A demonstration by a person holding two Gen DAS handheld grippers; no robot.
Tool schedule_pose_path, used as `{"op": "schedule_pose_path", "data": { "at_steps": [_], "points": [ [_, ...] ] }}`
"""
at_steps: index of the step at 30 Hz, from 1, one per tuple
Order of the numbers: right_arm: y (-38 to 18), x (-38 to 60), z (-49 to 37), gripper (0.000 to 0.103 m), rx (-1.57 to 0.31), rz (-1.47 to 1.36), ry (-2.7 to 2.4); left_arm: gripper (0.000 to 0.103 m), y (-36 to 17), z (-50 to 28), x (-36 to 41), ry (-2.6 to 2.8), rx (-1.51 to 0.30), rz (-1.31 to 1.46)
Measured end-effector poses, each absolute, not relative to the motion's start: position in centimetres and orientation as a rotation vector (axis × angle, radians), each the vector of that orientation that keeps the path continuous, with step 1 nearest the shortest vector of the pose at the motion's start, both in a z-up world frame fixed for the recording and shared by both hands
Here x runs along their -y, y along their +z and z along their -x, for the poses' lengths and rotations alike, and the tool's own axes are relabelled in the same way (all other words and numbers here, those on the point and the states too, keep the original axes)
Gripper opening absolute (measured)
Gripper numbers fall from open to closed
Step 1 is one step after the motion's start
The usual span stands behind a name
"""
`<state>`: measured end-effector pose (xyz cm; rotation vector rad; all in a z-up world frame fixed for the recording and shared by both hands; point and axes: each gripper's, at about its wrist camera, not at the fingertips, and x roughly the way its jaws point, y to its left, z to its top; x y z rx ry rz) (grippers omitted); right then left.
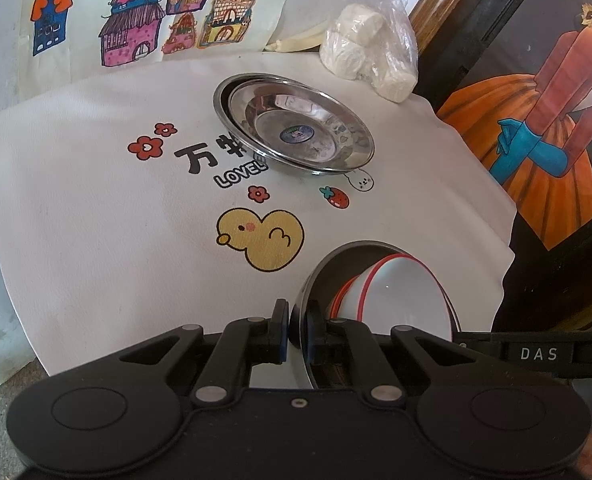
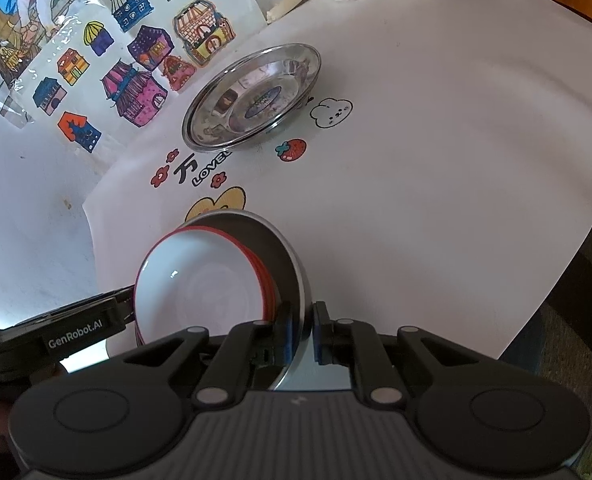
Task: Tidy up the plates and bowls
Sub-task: 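Lift the steel bowl holding the white bowls with both tools, then carry the steel bowl with both tools over the stacked steel plates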
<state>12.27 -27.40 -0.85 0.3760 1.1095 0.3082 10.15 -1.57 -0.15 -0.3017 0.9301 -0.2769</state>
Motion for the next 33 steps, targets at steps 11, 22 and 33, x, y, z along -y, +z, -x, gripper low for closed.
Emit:
{"op": "schedule_pose_path", "data": {
  "at_steps": [11, 22, 33],
  "points": [
    [-0.6, 27.5, -12.6, 0.011, -1.095, -0.385, 0.303, 0.006, 0.2, -10.7, 1.8, -0.279, -0.912, 0.298],
    [-0.7, 27.6, -13.3, 0.012, -1.089, -0.401, 0.294, 0.006, 0.3, -11.7, 2.0, -0.271, -0.909, 0.310],
    [-0.5, 28.0, -15.2, 0.012, -1.057, -0.424, 0.294, 0.007, 0.6, -13.5, 2.0, -0.254, -0.876, 0.342]
  ]
}}
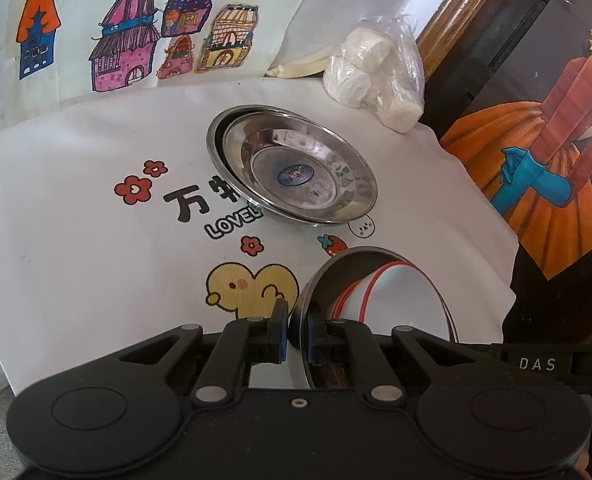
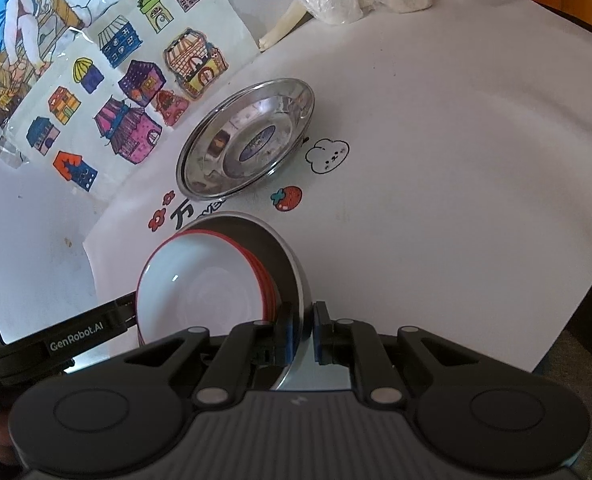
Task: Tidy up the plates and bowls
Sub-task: 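Carry the steel bowl with both tools over the stacked steel plates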
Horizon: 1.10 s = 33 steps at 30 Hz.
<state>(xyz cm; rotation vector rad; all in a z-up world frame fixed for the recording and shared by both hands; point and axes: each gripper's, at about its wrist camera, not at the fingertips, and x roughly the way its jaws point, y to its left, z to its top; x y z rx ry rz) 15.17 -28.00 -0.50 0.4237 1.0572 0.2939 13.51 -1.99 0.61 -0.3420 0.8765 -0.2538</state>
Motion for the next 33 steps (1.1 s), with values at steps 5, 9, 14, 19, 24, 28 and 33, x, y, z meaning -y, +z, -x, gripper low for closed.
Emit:
{"op": "schedule_pose_path", "data": {
  "at_steps": [5, 9, 14, 19, 24, 28, 33],
  "points": [
    [-0.8, 28.1, -16.0, 0.012, -1.062, -0.422, 0.296, 0.007, 0.5, -14.2, 2.0, -0.249, -0.880, 0.347],
    [-0.7, 28.0, -16.6, 0.012, -1.060, -0.419, 0.297, 0.007, 0.5, -14.8, 1.9, -0.246, -0.876, 0.351],
    [-0.6, 28.0, -17.2, 0.012, -1.047, -0.418, 0.301, 0.007, 0.9, -15.6, 1.9, -0.246, -0.862, 0.352],
    [-0.4, 27.9, -17.9, 0.012, -1.034, -0.420, 0.303, 0.007, 1.4, -16.7, 2.0, -0.247, -0.851, 0.348],
    [-0.2, 27.7, -18.7, 0.012, -1.024, -0.421, 0.307, 0.007, 1.7, -17.6, 2.0, -0.244, -0.842, 0.347],
    [0.0, 27.7, -19.5, 0.012, -1.016, -0.421, 0.309, 0.007, 2.0, -18.3, 2.0, -0.238, -0.833, 0.352],
    [0.6, 27.8, -20.4, 0.012, -0.999, -0.426, 0.315, 0.007, 2.6, -19.1, 2.0, -0.234, -0.812, 0.354]
  ]
}}
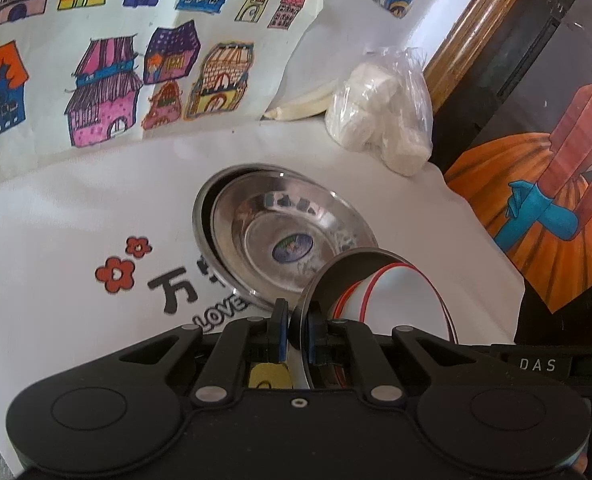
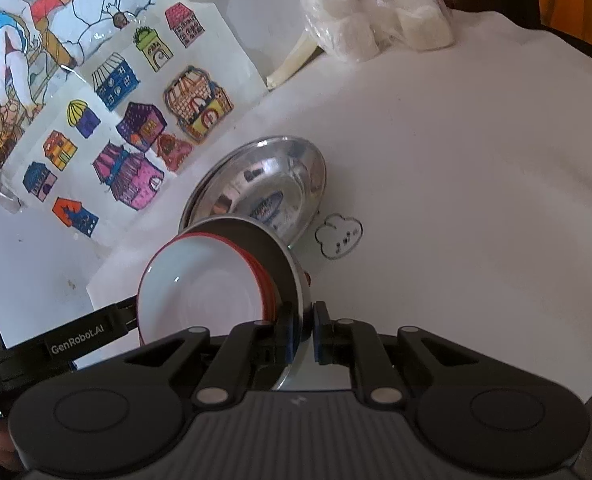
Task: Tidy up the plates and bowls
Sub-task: 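Carry the steel bowl with both tools over the stacked steel plates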
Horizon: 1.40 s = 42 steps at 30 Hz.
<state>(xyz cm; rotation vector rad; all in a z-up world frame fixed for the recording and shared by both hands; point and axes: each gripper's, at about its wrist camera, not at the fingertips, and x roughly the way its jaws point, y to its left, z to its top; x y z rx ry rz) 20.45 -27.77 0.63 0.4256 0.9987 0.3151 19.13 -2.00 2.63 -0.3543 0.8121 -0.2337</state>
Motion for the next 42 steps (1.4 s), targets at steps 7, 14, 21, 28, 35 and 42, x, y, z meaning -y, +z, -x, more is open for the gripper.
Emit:
{"op": "schedule_pose_path", "data": {
  "at_steps": [7, 14, 21, 28, 35, 42],
  "points": [
    [1.6, 28.0, -22.2, 0.012, -0.983, -0.421, 0.311, 0.007, 3.3, -20.7, 2.3, -0.236, -0.793, 0.350],
    [2.1, 27.6, -23.8, 0.012, -0.967, -0.414, 0.314, 0.007, 3.9, -22.4, 2.0, -0.229, -0.771, 0.362],
    [2.4, 26.5, -25.6, 0.012, -0.959, -0.399, 0.321, 0.007, 3.9, -23.9, 1.4, -0.206, -0.766, 0.383],
    [2.1, 25.7, -26.9, 0.012, -0.970, -0.387, 0.327, 0.007, 3.3, -25.1, 0.8, -0.188, -0.775, 0.397],
    [1.6, 25.3, -28.3, 0.012, -0.984, -0.387, 0.331, 0.007, 2.8, -26.0, 0.5, -0.170, -0.787, 0.410],
    [1.0, 25.1, -29.4, 0.012, -0.998, -0.386, 0.333, 0.007, 2.0, -26.8, 0.3, -0.155, -0.798, 0.426]
  ]
}}
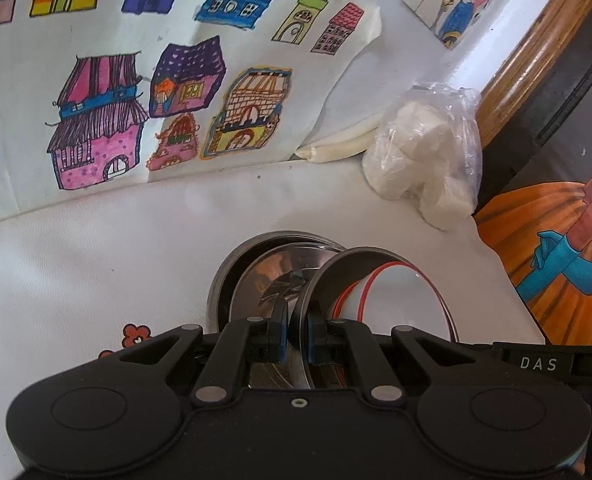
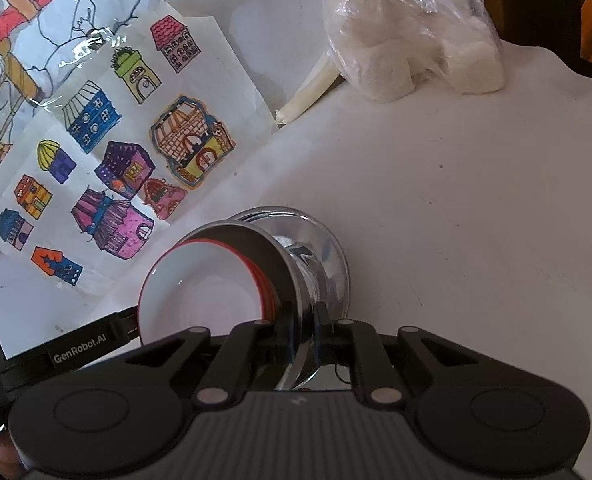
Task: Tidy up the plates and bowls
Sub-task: 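Carry the steel bowl with both tools over the stacked steel plates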
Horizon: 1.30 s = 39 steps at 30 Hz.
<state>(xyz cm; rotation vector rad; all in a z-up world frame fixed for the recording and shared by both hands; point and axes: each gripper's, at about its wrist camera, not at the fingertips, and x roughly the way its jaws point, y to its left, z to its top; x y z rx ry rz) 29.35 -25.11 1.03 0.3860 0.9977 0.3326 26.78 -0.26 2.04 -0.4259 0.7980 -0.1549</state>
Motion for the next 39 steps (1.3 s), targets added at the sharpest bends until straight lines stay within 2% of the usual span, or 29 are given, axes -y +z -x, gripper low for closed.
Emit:
{"op": "schedule_pose_path", "data": {
  "at_steps": [39],
  "points": [
    [-0.7, 23.3, -32.8, 0.012, -1.016, -0.354, 0.356, 0.008, 0.6, -29.1, -1.2, -0.091, -0.803, 0.459]
  ]
}}
